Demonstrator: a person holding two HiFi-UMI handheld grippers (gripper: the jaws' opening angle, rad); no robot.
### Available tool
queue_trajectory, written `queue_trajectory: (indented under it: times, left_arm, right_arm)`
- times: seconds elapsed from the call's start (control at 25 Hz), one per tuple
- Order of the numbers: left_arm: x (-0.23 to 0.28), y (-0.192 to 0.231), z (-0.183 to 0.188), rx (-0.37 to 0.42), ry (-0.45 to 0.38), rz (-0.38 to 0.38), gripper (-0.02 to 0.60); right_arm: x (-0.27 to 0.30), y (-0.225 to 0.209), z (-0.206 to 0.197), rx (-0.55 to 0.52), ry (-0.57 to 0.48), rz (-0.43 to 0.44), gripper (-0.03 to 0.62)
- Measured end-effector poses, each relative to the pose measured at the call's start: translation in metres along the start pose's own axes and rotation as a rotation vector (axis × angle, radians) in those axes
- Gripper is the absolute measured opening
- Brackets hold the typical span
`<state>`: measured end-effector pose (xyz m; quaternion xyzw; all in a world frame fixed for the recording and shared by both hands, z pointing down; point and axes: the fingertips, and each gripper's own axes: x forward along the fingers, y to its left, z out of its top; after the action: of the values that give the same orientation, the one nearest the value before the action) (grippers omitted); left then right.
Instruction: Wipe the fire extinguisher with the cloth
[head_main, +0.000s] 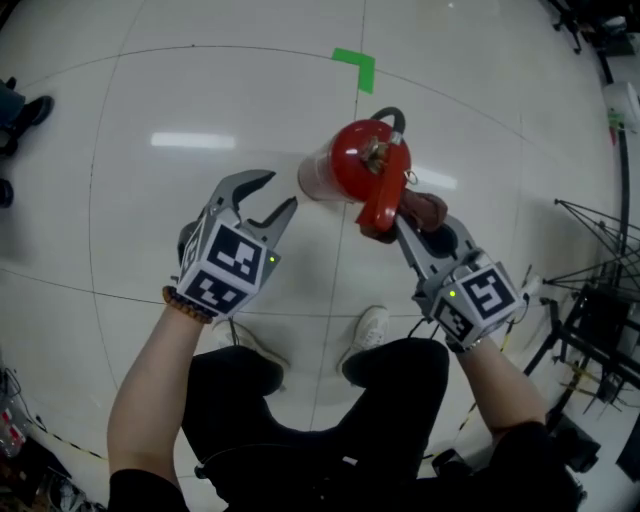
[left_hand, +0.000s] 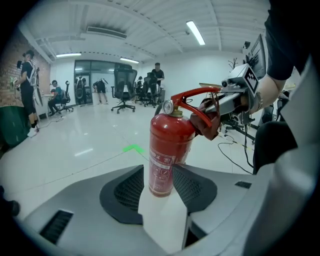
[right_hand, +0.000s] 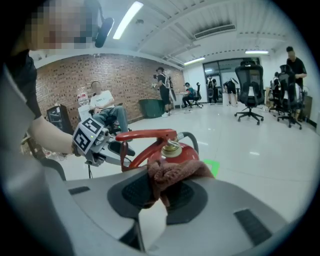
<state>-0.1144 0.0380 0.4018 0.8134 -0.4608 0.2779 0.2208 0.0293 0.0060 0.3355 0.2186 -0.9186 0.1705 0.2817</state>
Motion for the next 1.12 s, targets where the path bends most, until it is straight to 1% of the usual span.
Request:
queue_trajectory:
  times: [0.12,0.24,0.32,0.44,0.64,0.84,1.0,1.12]
  left_arm:
    - [-0.031,0.002,0.002,-0.025,0.044,-0.011,0.176]
    - [-0.060,0.001,0.013,-0.042,0.073,-0.031,0.176]
    - [-0.079,0.000,0.021,-0.038,0.096,-0.048,0.176]
    - [-0.105,0.000,0.033,-0.016,0.133,-0.071,0.176]
    - [-0.135,0.010,0.059,0.012,0.166,-0.093,0.176]
    - [-0.131,0.020,0.074,0.014,0.192,-0.097,0.176]
    - [-0.112,0.020,0.088,0.010,0.212,-0.122,0.176]
    - [-0.097,0.017,0.104,-0.018,0.216,-0.145,0.176]
  right_arm:
    - [0.005,0.004,-0.004,0.038,0.046,-0.038,0.078]
    - [0.009,0.004,-0.009,0.103,0.085,-0.090,0.078]
    - [0.010,0.009,-0.009,0.140,0.112,-0.120,0.078]
    - [0.011,0.020,-0.007,0.165,0.154,-0.161,0.078]
    - [0.005,0.035,-0.005,0.233,0.194,-0.212,0.078]
    - [-0.003,0.037,0.001,0.266,0.213,-0.214,0.078]
    - [-0.018,0.014,0.006,0.311,0.211,-0.235,0.078]
    - [-0.032,-0.008,0.021,0.303,0.210,-0.249,0.078]
